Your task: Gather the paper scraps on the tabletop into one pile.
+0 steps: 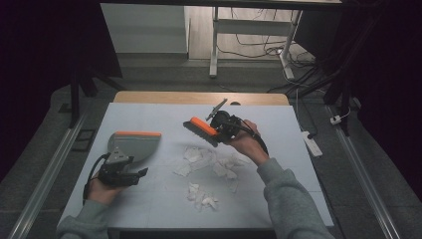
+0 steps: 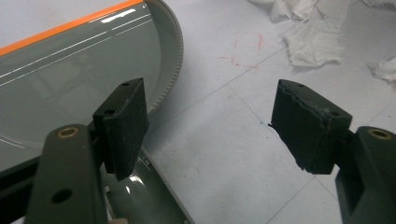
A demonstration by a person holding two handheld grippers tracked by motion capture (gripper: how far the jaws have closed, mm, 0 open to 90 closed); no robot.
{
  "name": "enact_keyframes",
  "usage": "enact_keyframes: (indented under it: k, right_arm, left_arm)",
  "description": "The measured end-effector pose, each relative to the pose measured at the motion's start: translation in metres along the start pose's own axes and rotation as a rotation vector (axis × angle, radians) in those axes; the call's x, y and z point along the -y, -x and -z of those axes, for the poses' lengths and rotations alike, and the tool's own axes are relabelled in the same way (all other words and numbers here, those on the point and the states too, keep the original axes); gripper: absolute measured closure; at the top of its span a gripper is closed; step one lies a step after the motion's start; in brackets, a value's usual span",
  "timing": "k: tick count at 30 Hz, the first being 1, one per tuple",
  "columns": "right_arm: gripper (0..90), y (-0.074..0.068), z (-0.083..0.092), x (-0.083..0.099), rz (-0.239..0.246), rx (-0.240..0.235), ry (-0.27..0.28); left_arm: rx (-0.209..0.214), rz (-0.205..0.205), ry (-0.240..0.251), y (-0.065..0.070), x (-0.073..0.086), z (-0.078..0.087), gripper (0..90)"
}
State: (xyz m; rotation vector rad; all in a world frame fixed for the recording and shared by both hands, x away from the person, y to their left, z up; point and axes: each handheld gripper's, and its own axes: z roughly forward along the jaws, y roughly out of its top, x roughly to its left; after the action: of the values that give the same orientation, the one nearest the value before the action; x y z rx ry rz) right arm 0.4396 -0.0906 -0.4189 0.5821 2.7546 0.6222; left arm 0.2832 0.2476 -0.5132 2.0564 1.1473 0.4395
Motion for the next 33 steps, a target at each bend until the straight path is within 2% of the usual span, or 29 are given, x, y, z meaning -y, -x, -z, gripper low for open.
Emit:
enact_keyframes:
  k: [4,8,13,17,19,22,23,25,27,29,31,33]
  right_arm:
    - [70.0,-0.003,0.007,-0.003,-0.059,-0.025,0.048]
    - [70.0,-0.019,0.005,-0.011,-0.083,-0.086,0.073]
    - [70.0,-0.047,-0.008,-0.023,-0.063,-0.164,0.049]
    - [70.0,-0.073,-0.017,-0.029,-0.046,-0.266,0.049]
    - [70.0,-0.084,-0.023,-0.03,-0.047,-0.297,0.04]
    - [70.0,-0.095,-0.038,-0.03,-0.11,-0.381,0.029]
    - [70.0,-0.096,-0.044,-0.029,-0.13,-0.389,0.023]
    - [70.0,-0.098,-0.053,-0.029,-0.157,-0.377,0.013]
    - [70.1,-0.093,-0.056,-0.026,-0.181,-0.347,0.013]
    - [70.0,-0.083,-0.056,-0.021,-0.195,-0.308,-0.008]
    - [70.0,-0.07,-0.053,-0.01,-0.259,-0.302,-0.014]
    - [70.0,-0.057,-0.048,0.003,-0.301,-0.271,-0.021]
  left_arm:
    - [-0.001,0.0,0.0,0.0,0.0,0.0,27.7]
    - [-0.003,0.001,0.002,0.0,0.0,0.001,27.7]
    - [-0.01,0.005,0.003,-0.002,0.002,0.002,27.5]
    - [-0.019,0.003,0.007,-0.002,0.003,0.003,27.6]
    - [-0.022,0.004,0.008,-0.002,0.003,0.003,27.6]
    - [-0.023,0.005,0.01,-0.002,0.002,0.003,27.6]
    - [-0.023,0.005,0.01,-0.002,0.002,0.003,27.6]
    - [-0.022,0.002,0.008,-0.002,0.003,0.003,27.6]
    - [-0.021,0.003,0.007,-0.002,0.003,0.003,27.6]
    - [-0.019,0.003,0.003,-0.002,0.004,0.002,27.6]
    - [-0.019,0.0,0.0,-0.001,0.004,0.001,27.6]
    - [-0.016,-0.002,-0.003,-0.001,0.004,0.001,27.6]
